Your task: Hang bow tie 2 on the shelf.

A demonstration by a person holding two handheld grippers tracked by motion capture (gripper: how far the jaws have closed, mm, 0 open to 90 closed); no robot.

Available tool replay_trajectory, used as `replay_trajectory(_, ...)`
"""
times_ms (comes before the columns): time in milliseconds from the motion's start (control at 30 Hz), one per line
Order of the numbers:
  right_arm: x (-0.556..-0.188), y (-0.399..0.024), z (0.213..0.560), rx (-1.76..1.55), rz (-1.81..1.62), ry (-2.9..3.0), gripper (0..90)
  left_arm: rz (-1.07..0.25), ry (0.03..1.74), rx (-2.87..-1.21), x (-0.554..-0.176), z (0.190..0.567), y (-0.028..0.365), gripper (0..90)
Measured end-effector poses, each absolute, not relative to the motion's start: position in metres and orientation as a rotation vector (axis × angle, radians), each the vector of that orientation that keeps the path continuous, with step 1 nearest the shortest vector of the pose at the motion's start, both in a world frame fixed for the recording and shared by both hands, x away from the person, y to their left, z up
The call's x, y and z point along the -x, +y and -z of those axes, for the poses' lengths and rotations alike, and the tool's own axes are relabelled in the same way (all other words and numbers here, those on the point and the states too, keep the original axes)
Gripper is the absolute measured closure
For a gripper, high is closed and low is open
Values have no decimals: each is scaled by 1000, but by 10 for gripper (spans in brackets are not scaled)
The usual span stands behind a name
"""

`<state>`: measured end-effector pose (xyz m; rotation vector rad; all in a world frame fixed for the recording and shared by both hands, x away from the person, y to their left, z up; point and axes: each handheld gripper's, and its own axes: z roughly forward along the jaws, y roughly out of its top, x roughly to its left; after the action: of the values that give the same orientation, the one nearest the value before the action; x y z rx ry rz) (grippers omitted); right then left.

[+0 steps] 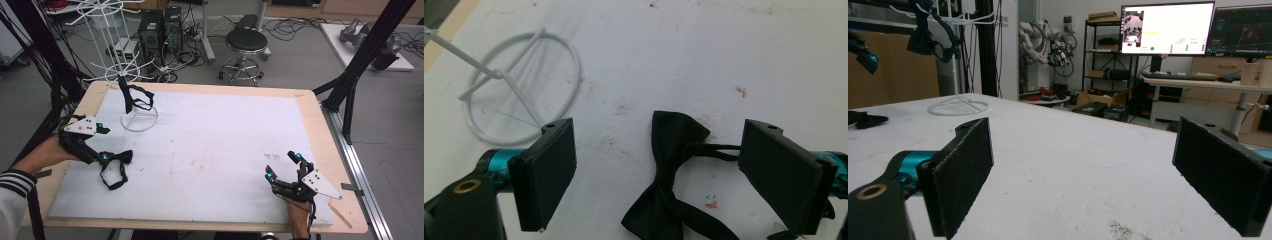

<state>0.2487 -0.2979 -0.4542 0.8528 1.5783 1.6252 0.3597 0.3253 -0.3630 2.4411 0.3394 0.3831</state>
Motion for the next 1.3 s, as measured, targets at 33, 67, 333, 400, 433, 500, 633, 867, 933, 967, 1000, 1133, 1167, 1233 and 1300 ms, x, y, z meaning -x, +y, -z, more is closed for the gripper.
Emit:
replay_trajectory(33, -249, -298, 454, -851, -1626, 1576, 87, -377, 339, -2446, -360, 364, 324, 160)
replay_trajectory(67, -249, -298, 454, -853, -1625, 1577, 87, -366, 334, -2459, -362, 366, 324, 160)
replay_trajectory(333, -248, -297, 455, -859, -1619, 1582, 87, -334, 293, -2541, -367, 376, 317, 170)
replay_trajectory(400, -248, -297, 455, -857, -1617, 1582, 87, -328, 301, -2551, -368, 379, 316, 173)
replay_trajectory(433, -248, -297, 455, -860, -1616, 1582, 86, -315, 301, -2562, -369, 380, 316, 177)
replay_trajectory(500, -248, -297, 455, -859, -1617, 1580, 87, -311, 293, -2581, -370, 383, 315, 189)
replay_trajectory(633, -248, -297, 455, -855, -1615, 1583, 87, -310, 284, -2615, -372, 388, 312, 202)
replay_trajectory(867, -248, -297, 455, -853, -1611, 1583, 87, -284, 273, -2662, -375, 395, 308, 250)
replay_trajectory(933, -248, -297, 455, -852, -1611, 1583, 87, -282, 276, -2673, -375, 397, 307, 255)
replay_trajectory(967, -248, -297, 455, -854, -1612, 1581, 87, -279, 273, -2681, -376, 398, 307, 255)
replay_trajectory(1000, -248, -297, 455, -853, -1613, 1581, 87, -280, 275, -2682, -376, 398, 306, 261)
replay_trajectory(1133, -248, -297, 455, -852, -1611, 1583, 87, -259, 270, -2702, -376, 401, 305, 304)
replay_trajectory(1167, -248, -297, 455, -852, -1612, 1583, 87, -261, 262, -2719, -377, 401, 305, 306)
replay_trajectory(1233, -248, -297, 455, -852, -1613, 1581, 87, -248, 276, -2716, -378, 403, 305, 321)
replay_trajectory(1300, -248, -297, 455, -853, -1612, 1584, 87, -247, 261, -2739, -379, 403, 305, 340)
